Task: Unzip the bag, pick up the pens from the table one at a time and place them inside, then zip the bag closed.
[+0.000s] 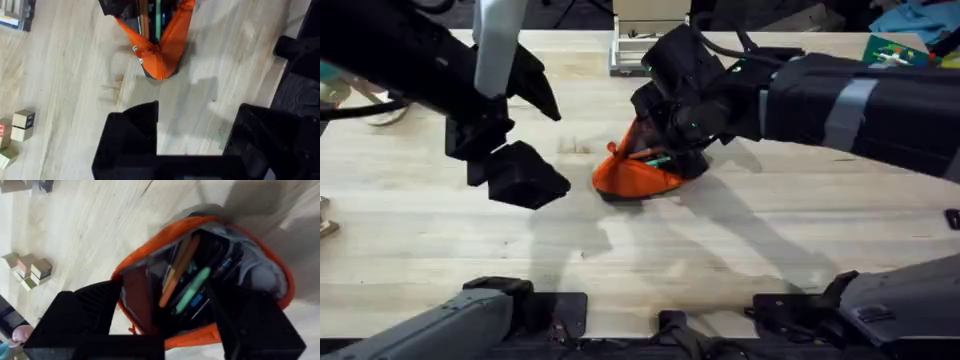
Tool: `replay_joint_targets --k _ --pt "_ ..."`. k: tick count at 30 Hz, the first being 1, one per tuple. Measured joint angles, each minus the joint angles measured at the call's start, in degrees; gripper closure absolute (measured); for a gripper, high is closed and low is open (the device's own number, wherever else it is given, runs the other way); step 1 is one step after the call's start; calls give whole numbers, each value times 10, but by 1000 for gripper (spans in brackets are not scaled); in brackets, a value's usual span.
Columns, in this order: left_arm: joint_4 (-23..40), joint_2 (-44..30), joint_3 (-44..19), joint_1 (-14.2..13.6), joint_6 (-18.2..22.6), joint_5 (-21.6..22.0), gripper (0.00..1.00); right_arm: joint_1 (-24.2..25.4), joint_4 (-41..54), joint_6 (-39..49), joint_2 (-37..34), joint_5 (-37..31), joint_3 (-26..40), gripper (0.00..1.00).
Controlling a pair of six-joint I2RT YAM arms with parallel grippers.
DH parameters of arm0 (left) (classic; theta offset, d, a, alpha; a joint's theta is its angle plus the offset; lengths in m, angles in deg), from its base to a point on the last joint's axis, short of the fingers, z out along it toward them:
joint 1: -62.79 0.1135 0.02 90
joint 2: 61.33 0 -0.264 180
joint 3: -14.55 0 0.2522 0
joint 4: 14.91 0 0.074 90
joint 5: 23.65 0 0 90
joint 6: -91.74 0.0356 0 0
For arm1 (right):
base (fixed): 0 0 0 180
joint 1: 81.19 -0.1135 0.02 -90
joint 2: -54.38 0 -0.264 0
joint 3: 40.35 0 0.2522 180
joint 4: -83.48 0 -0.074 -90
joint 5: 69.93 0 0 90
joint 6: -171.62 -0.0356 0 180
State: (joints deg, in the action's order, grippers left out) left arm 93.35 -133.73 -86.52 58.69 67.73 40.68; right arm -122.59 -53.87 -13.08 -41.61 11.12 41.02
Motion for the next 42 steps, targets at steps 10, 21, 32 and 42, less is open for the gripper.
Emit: replay_joint_targets --k 10,21,32,42 --pt "0 0 0 0 0 0 7 0 1 44 4 0 0 5" --pt "-14 0 0 0 0 -1 6 0 3 225 86 1 0 4" --pt "-13 -18 9 62 77 -42 8 10 5 472 164 1 11 4" --pt "-15 -20 108 173 223 -120 7 30 4 541 174 11 16 4"
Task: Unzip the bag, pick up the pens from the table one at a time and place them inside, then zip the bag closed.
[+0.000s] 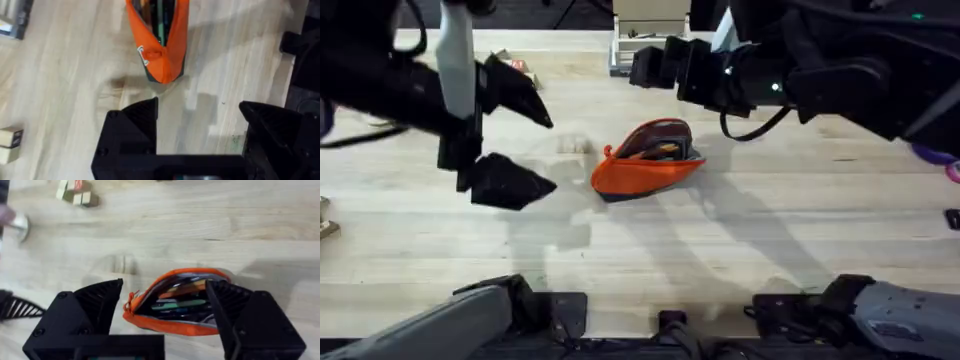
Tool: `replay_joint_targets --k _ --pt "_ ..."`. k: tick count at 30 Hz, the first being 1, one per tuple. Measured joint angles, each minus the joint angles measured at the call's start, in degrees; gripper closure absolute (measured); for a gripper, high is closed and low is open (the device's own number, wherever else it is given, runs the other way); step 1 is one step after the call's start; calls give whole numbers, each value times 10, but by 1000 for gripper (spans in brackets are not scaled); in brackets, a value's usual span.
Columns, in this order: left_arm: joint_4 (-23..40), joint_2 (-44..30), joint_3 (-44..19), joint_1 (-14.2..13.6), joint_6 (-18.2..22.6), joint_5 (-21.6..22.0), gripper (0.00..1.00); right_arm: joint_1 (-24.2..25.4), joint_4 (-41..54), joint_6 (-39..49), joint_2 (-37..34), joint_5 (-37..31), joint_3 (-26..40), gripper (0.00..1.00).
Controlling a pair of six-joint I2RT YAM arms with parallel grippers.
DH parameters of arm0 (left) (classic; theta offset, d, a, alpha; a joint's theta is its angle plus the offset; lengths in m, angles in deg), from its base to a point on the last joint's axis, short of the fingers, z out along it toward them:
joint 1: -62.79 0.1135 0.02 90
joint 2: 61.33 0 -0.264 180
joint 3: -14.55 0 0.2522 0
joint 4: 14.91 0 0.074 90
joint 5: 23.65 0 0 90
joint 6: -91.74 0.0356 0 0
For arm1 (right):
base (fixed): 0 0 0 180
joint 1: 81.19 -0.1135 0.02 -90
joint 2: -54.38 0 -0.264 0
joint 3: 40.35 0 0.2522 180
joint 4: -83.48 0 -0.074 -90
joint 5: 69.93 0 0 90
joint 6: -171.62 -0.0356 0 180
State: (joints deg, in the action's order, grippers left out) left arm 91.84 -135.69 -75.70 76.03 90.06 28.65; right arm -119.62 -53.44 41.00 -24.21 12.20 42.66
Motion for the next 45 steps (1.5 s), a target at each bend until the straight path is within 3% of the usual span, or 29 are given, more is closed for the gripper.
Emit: replay_joint_targets --k 6,11,20,27,33,45 --pt "-18 0 66 42 77 -35 7 0 0 90 0 35 2 4" --pt "-61 0 99 55 102 -50 7 0 -1 175 0 74 16 4" --pt "-116 0 148 58 113 -57 7 0 -1 268 0 138 21 4" --pt "-139 -6 174 83 114 -61 7 0 -1 301 0 167 21 4" --pt "-143 -61 184 104 116 -62 7 0 -1 333 0 212 21 4" --pt "-148 -142 184 105 127 -78 8 -14 -42 348 0 237 21 4"
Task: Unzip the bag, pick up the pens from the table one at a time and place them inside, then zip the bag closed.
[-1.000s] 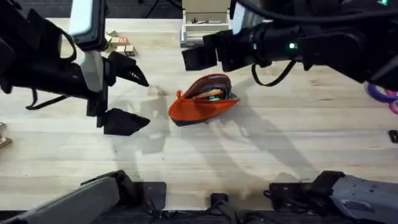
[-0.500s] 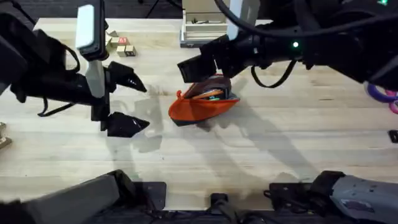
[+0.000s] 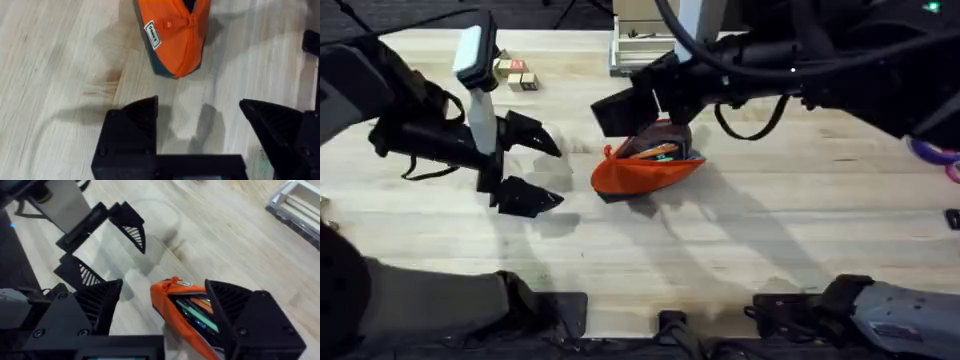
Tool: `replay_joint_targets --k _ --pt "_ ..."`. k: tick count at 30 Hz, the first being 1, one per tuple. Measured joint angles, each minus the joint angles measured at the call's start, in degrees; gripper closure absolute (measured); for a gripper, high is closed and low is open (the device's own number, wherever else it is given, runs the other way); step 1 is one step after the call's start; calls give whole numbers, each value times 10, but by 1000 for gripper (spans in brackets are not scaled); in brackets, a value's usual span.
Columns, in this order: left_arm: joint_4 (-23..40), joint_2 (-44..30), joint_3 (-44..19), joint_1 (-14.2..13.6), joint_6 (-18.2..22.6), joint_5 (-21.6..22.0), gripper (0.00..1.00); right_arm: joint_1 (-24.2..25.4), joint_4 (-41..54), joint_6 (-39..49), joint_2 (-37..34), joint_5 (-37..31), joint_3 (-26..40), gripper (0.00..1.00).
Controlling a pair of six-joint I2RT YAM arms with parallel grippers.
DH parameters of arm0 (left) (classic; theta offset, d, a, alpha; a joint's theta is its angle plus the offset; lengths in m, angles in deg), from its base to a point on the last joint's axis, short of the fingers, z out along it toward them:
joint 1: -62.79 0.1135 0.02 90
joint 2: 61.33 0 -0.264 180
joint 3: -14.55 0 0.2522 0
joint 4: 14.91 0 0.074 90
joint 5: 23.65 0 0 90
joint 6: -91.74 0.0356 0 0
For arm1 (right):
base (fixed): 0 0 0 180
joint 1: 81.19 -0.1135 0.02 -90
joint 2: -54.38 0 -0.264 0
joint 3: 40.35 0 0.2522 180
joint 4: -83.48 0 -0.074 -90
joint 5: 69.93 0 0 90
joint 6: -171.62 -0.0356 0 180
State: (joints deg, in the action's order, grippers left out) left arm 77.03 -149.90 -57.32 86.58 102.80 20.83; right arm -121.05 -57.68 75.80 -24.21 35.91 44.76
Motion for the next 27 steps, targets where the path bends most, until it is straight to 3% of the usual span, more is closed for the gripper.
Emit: replay_joint_targets --k 7,14,27 --pt "0 -4 0 0 6 -3 7 -16 -9 1 -10 6 1 4" --pt "0 -3 0 0 6 -4 7 -42 -9 1 -62 23 2 4" --pt "0 -3 0 0 6 -4 7 -44 -12 3 -130 20 2 4"
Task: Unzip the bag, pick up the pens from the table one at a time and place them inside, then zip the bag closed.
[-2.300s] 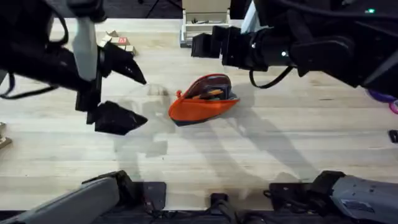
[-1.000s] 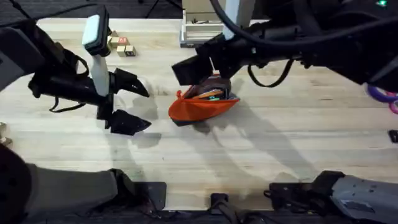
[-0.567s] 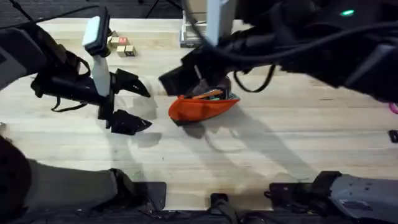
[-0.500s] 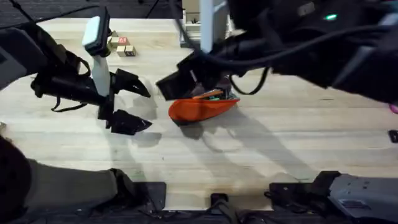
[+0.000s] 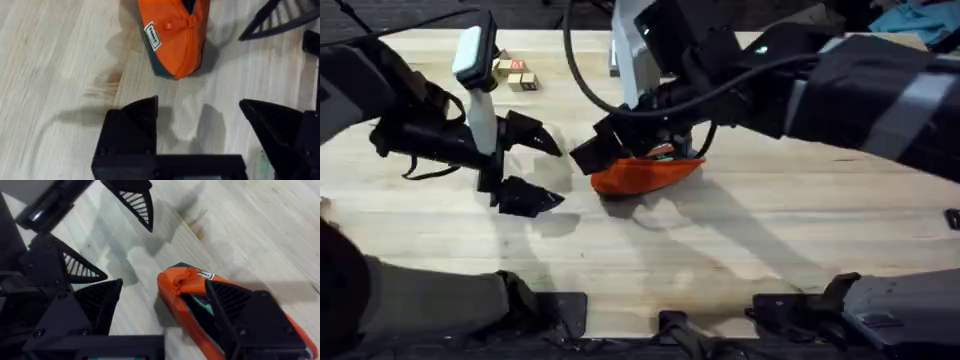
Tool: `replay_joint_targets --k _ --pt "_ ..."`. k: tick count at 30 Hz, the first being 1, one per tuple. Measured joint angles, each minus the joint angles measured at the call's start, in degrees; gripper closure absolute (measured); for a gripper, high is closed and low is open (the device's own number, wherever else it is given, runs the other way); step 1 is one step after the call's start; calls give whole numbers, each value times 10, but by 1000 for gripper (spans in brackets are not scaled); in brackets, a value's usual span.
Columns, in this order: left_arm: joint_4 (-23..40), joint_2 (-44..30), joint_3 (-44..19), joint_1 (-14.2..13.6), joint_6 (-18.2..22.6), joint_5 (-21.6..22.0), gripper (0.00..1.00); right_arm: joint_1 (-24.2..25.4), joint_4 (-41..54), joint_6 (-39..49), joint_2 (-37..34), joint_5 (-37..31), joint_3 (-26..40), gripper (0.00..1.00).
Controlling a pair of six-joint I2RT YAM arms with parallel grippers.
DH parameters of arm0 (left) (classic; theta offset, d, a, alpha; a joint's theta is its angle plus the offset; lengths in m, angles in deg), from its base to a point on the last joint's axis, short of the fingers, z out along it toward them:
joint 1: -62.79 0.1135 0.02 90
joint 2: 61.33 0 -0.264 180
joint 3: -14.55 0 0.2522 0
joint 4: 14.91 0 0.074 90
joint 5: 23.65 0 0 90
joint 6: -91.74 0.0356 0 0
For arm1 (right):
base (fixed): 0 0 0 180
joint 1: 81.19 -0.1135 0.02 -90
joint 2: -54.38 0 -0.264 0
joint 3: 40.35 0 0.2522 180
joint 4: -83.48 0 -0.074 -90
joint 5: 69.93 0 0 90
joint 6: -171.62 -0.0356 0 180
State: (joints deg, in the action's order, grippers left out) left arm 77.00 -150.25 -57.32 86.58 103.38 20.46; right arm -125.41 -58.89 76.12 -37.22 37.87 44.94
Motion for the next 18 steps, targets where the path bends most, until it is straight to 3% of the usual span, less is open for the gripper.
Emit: replay_joint_targets --k 18 --pt "0 0 0 0 0 0 7 0 -27 51 -47 -33 0 4"
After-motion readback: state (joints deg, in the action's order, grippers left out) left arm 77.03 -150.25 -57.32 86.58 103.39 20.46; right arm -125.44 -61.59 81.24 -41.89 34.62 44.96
